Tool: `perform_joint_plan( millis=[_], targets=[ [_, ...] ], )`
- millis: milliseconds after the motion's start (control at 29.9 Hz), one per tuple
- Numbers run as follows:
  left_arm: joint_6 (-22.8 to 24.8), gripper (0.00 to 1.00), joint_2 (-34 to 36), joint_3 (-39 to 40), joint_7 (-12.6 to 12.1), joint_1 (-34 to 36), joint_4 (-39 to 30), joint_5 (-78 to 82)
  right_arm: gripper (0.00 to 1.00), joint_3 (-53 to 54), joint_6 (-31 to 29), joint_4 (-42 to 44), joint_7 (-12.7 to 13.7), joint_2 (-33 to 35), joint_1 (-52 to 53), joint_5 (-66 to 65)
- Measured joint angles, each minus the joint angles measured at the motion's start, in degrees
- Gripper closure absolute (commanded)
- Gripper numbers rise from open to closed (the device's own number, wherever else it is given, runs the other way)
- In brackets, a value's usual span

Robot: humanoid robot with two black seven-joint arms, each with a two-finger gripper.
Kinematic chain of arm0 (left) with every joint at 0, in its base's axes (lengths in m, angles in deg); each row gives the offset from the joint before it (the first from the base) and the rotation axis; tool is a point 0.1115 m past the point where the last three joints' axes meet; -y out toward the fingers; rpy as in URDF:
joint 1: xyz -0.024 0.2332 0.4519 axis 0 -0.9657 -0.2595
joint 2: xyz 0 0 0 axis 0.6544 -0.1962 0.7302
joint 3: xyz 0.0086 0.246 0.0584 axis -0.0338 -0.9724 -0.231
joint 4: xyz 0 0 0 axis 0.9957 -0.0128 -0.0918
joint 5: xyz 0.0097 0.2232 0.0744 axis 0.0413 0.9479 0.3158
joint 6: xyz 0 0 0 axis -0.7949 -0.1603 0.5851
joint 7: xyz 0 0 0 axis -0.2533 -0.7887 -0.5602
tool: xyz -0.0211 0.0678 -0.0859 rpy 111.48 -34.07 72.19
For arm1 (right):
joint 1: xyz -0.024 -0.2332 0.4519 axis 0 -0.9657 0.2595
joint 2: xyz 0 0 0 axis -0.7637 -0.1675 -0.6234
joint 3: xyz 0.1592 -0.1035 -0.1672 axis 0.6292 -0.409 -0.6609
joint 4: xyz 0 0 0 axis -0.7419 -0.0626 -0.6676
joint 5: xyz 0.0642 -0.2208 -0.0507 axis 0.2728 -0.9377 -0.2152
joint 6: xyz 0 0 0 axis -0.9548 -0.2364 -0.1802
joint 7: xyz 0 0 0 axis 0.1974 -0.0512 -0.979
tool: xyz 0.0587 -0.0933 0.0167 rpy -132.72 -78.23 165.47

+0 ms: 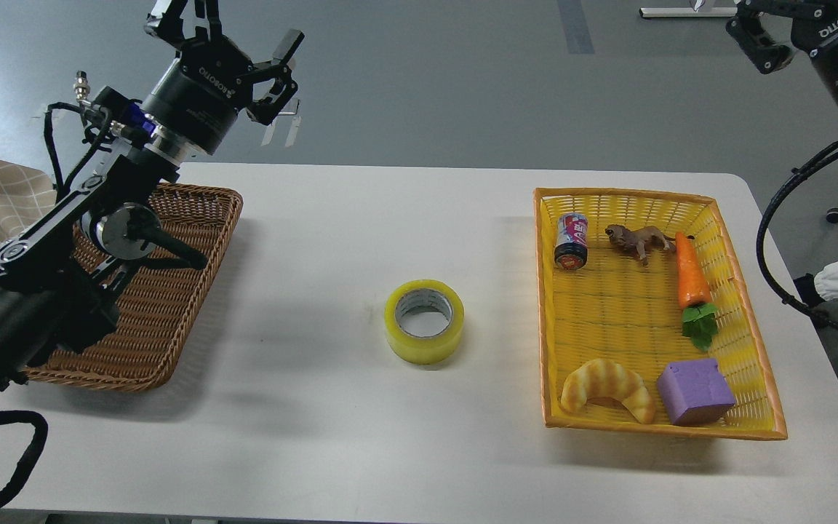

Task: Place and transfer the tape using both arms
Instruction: 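Withdraw the right gripper up and away from the tape roll, then reach the left gripper toward the tape roll on the table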

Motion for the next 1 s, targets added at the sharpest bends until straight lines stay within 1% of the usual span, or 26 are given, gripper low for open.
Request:
perform_joint_plan(
  millis=[167, 368, 535, 836, 903, 1003],
  targets=[
    [0.0, 0.02, 2.03, -0.71, 0.09, 1.67, -0.02, 7.67, 0.01, 2.48, 0.0, 1.94, 0.01, -1.28, -3.77, 2.69],
    [0.03, 0.02, 3.25, -1.58, 0.09, 2.67, -1.18, 22.7, 0.01, 4.78, 0.0, 2.07, -0.39, -5.26, -9.55, 4.81],
    [-0.28, 0.02, 5.63, -1.59, 0.15, 2.11, -6.74, 35.52, 0.01, 4.92, -0.02, 1.92, -0.74, -5.66, -12.72, 4.91],
    [-4.84, 0.02, 8.22, -7.31, 0.04, 2.22, -13.59, 59.72, 0.01, 4.94, -0.02, 1.91, -1.98, -5.73, -16.23, 4.92],
    [-5.17, 0.02, 8.2, -7.77, -1.06, 2.1, -14.47, 63.11, 0.01, 5.21, -0.02, 1.91, -2.13, -5.73, -16.67, 4.92],
    [-5.29, 0.02, 7.86, -8.55, -5.11, 1.93, -14.92, 68.07, 0.01, 5.55, -0.02, 1.91, -2.27, -5.73, -17.57, 4.92]
  ],
)
